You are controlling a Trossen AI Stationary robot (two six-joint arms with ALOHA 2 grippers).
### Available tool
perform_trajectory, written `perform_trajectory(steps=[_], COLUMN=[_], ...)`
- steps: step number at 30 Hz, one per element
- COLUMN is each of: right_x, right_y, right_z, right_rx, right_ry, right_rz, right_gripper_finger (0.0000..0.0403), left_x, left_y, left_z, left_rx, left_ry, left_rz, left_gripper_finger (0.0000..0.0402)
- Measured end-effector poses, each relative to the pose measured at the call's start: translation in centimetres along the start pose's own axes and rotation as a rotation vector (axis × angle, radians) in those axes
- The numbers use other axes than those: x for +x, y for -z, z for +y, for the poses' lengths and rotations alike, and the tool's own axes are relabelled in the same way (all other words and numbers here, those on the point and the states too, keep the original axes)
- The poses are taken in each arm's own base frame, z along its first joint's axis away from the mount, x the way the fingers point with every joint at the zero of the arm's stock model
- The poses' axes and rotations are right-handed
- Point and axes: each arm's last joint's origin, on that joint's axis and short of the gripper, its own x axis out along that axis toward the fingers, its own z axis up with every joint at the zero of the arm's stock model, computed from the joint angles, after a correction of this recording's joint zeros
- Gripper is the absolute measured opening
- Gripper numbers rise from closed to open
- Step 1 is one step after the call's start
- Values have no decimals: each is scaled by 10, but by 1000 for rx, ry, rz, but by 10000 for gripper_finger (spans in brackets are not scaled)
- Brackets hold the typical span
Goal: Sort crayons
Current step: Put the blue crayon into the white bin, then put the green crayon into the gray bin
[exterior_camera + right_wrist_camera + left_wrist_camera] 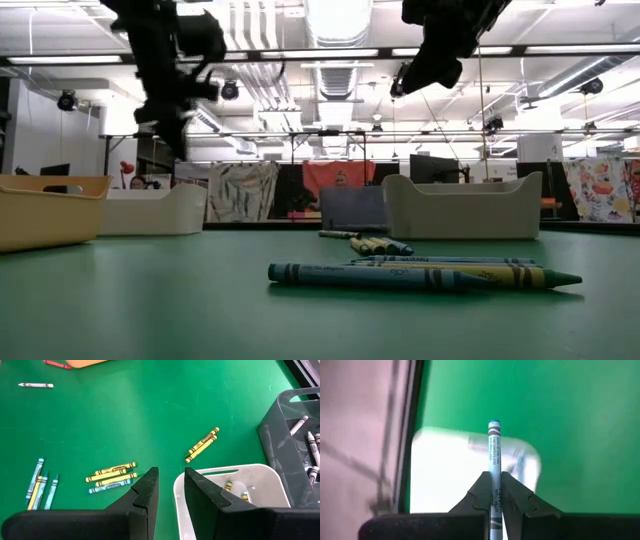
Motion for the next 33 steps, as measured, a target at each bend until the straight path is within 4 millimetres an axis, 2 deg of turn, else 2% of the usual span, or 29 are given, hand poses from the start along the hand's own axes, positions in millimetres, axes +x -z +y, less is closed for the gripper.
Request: perform_trajectory(steps=[6, 10, 19, 24, 33], right_x=[0, 0, 0, 0, 0], right_y=[0, 0, 0, 0, 0], right_z=[0, 0, 0, 0, 0], right_rx=[-1, -1, 8, 8, 7], right_ry=[0, 0, 0, 0, 1], right_rz=[0, 0, 0, 0, -2], right_gripper_finger=[82, 82, 82, 82, 82], left_x=[29, 52, 98, 110, 110], left_y=[24, 33, 39, 38, 38], left_z=[28, 44, 48, 46, 50], left_rx=[-147, -196, -160, -138, -116], left_ry=[14, 32, 110, 121, 21], left_rz=[283, 394, 561, 588, 607], left_gripper_finger=[0, 0, 0, 11, 38])
